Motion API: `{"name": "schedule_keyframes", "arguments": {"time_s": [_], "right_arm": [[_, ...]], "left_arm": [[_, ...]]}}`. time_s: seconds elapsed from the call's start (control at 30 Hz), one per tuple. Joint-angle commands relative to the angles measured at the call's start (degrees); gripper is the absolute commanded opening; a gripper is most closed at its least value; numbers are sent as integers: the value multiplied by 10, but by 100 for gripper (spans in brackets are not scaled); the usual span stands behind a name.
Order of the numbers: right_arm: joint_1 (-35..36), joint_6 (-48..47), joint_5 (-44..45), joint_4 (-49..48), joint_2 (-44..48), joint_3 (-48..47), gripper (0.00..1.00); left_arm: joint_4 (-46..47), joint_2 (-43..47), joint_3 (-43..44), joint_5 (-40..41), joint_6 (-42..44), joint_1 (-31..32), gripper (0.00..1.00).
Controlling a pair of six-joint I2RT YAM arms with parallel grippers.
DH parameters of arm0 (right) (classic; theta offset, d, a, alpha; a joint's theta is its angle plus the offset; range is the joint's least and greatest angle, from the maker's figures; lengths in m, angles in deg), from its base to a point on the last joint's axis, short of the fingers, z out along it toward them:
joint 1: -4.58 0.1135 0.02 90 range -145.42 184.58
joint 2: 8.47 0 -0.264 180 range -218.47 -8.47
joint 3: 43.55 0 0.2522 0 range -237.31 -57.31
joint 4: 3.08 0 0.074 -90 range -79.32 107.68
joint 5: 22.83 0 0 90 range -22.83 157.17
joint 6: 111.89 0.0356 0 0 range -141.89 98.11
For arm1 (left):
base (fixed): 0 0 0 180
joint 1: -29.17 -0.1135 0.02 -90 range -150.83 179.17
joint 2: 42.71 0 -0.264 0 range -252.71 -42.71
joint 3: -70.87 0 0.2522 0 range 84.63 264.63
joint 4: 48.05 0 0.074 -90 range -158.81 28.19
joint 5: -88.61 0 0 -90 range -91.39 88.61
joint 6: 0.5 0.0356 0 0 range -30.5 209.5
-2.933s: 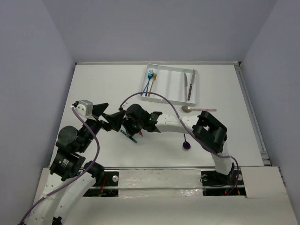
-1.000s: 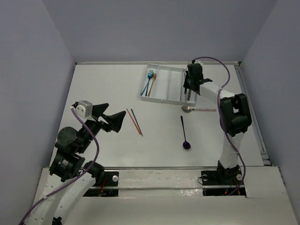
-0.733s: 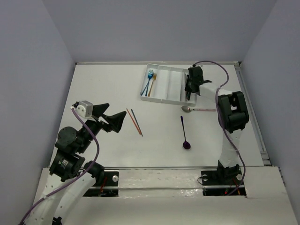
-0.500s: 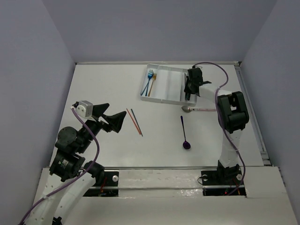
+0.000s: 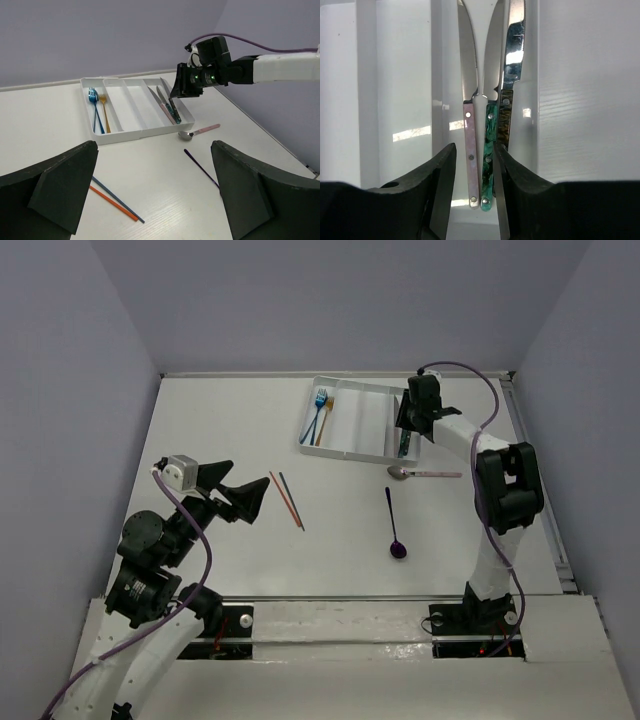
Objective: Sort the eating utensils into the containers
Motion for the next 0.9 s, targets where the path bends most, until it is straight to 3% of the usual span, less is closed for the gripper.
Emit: {"name": "schedule_keyframes", "arguments": {"time_s": [0.0,0.17,0.63,0.87], "right_arm": [[-12,-9,25,18,-21,-31,40],[-18,-11,32,18,-36,-40,32],[-25,-16,11,39,-99,-82,32],[-25,-12,4,25,-77,-52,18]], "left_arm": [[31,7,6,-7,3,-2,99],[31,4,6,-6,4,-2,99],[31,4,5,-9,4,-2,99],[31,5,5,-10,4,-2,99]]}}
